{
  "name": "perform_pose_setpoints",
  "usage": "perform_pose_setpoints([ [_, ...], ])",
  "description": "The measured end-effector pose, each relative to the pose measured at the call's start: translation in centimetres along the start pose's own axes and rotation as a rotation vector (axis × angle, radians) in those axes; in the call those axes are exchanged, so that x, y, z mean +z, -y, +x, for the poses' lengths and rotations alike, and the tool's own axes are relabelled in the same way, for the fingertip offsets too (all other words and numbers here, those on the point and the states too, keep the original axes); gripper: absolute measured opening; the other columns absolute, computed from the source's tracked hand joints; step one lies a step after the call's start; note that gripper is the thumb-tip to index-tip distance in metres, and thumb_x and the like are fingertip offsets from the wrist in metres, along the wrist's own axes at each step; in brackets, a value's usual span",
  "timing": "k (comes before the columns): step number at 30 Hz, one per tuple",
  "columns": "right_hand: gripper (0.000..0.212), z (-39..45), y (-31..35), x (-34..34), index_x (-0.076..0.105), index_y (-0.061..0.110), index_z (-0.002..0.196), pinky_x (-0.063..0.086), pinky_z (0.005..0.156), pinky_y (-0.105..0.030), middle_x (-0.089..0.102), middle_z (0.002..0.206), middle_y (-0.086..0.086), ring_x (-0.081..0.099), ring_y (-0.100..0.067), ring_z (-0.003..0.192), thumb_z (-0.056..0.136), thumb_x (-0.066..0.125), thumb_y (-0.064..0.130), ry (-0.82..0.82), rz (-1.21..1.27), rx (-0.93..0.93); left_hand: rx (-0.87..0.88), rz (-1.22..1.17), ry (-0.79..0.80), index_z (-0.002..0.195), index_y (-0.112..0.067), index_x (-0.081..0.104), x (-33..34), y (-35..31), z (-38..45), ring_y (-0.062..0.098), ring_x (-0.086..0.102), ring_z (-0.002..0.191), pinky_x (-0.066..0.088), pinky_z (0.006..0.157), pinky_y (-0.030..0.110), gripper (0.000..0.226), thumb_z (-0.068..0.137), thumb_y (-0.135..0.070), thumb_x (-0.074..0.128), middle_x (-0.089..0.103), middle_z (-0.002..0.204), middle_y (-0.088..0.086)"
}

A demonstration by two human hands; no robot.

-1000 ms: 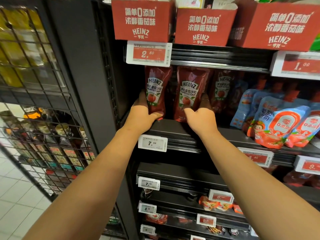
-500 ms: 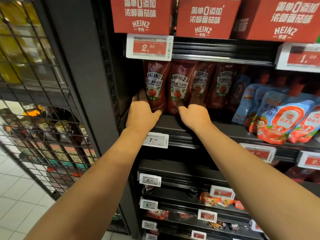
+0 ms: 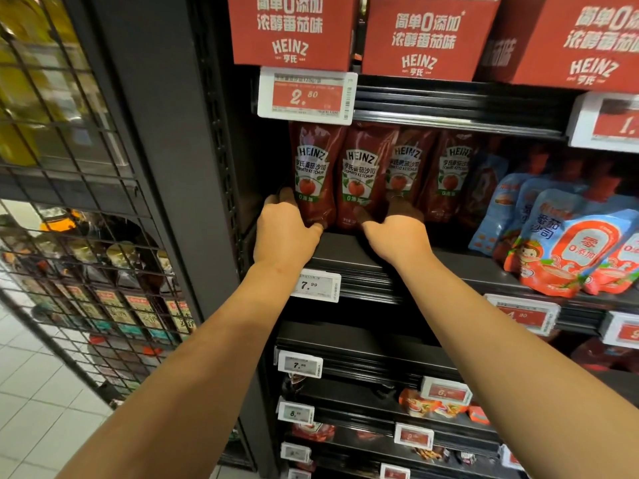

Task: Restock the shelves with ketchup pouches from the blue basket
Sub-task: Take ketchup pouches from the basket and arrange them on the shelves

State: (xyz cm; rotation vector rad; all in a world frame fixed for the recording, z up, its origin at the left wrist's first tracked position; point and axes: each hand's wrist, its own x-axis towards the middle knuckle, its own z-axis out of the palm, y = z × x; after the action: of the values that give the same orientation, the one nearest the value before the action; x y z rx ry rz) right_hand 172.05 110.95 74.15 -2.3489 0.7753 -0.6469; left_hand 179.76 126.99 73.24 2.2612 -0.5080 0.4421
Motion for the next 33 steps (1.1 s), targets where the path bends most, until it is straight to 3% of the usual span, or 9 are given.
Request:
perform_pose_setpoints([
  [3, 0.068, 0.1, 0.1, -0.1, 0.049, 0.009, 0.142, 0.049, 0.100, -0.038, 0.058, 0.136, -0.015, 0.052, -0.035, 0.127, 0.090, 0.069, 0.048, 0.012, -0.001, -0.011, -0.004, -0.017, 0.004, 0.138, -0.010, 0.049, 0.2, 0.2, 0.1, 0.032, 0.062, 0.109, 0.056, 0.091, 0.037, 0.073, 0.080, -0.038, 0.083, 0.053, 0.133, 0.016],
  [6, 0.075, 0.2, 0.2, -0.2, 0.048, 0.011, 0.146, 0.048, 0.106, -0.041, 0.057, 0.142, -0.013, 0.052, -0.034, 0.131, 0.088, 0.069, 0.054, 0.031, 0.009, 0.011, -0.004, -0.030, 0.016, 0.141, -0.012, 0.046, 0.2, 0.4, 0.2, 0.032, 0.062, 0.111, 0.057, 0.092, 0.039, 0.075, 0.080, -0.037, 0.082, 0.052, 0.135, 0.016],
  [12, 0.062, -0.9, 0.3, -0.9, 0.061, 0.016, 0.135, 0.050, 0.091, -0.028, 0.068, 0.127, -0.006, 0.064, -0.025, 0.115, 0.084, 0.077, 0.047, -0.024, 0.145, 0.057, 0.001, -0.087, 0.041, 0.140, -0.009, 0.048, -0.2, 0.5, 0.1, 0.031, 0.056, 0.120, 0.051, 0.096, 0.038, 0.071, 0.083, -0.038, 0.079, 0.053, 0.136, 0.017],
  [15, 0.039, -1.6, -0.4, -1.8, 0.072, 0.008, 0.107, 0.050, 0.076, -0.029, 0.075, 0.099, -0.010, 0.068, -0.028, 0.093, 0.088, 0.074, 0.041, -0.080, 0.207, 0.122, 0.035, -0.147, 0.045, 0.129, -0.006, 0.056, -0.7, 0.7, -0.4, 0.032, 0.055, 0.120, 0.049, 0.099, 0.037, 0.051, 0.088, -0.033, 0.072, 0.049, 0.140, 0.019],
  [18, 0.037, -3.0, -1.9, -3.3, 0.069, 0.000, 0.087, 0.049, 0.067, -0.035, 0.071, 0.082, -0.019, 0.065, -0.035, 0.078, 0.089, 0.071, 0.037, -0.093, 0.144, 0.137, 0.071, -0.218, 0.044, 0.120, -0.005, 0.058, -1.2, 1.1, -1.1, 0.033, 0.055, 0.116, 0.045, 0.093, 0.032, 0.039, 0.090, -0.028, 0.067, 0.049, 0.139, 0.019],
  [22, 0.008, -6.5, -3.1, -4.8, 0.064, 0.021, 0.092, 0.051, 0.073, -0.023, 0.071, 0.086, 0.003, 0.066, -0.018, 0.079, 0.088, 0.070, 0.023, -0.147, 0.246, 0.044, 0.095, -0.264, 0.068, 0.115, -0.008, 0.059, -2.0, 1.4, -2.5, 0.026, 0.056, 0.104, 0.048, 0.090, 0.036, 0.031, 0.091, -0.025, 0.067, 0.053, 0.118, 0.006],
  [26, 0.018, -10.0, -4.1, -6.0, 0.065, 0.024, 0.094, 0.053, 0.081, -0.025, 0.070, 0.092, -0.003, 0.062, -0.011, 0.079, 0.088, 0.067, 0.006, -0.112, 0.419, -0.081, 0.157, -0.297, 0.068, 0.112, -0.021, 0.065, -3.0, 2.6, -5.5, 0.012, 0.058, 0.107, 0.046, 0.095, 0.030, 0.023, 0.089, -0.018, 0.067, 0.061, 0.114, -0.004],
  [31, 0.020, -15.6, -8.2, -7.9, 0.066, 0.025, 0.098, 0.051, 0.072, -0.021, 0.068, 0.093, 0.001, 0.063, -0.009, 0.082, 0.088, 0.070, 0.008, -0.001, 0.464, -0.139, 0.216, -0.264, -0.080, 0.105, -0.032, 0.062, -4.1, 4.7, -11.0, -0.001, 0.054, 0.100, 0.038, 0.091, 0.008, 0.020, 0.087, -0.025, 0.064, 0.056, 0.106, -0.022],
  [33, 0.018, -17.9, -11.2, -8.3, 0.066, 0.023, 0.101, 0.050, 0.072, -0.017, 0.068, 0.097, -0.001, 0.063, -0.010, 0.085, 0.089, 0.071, 0.011, 0.059, 0.455, -0.098, 0.144, -0.265, -0.097, 0.104, -0.034, 0.061, -3.9, 5.7, -14.1, 0.004, 0.058, 0.097, 0.043, 0.089, 0.013, 0.019, 0.086, -0.029, 0.061, 0.058, 0.105, -0.021],
])
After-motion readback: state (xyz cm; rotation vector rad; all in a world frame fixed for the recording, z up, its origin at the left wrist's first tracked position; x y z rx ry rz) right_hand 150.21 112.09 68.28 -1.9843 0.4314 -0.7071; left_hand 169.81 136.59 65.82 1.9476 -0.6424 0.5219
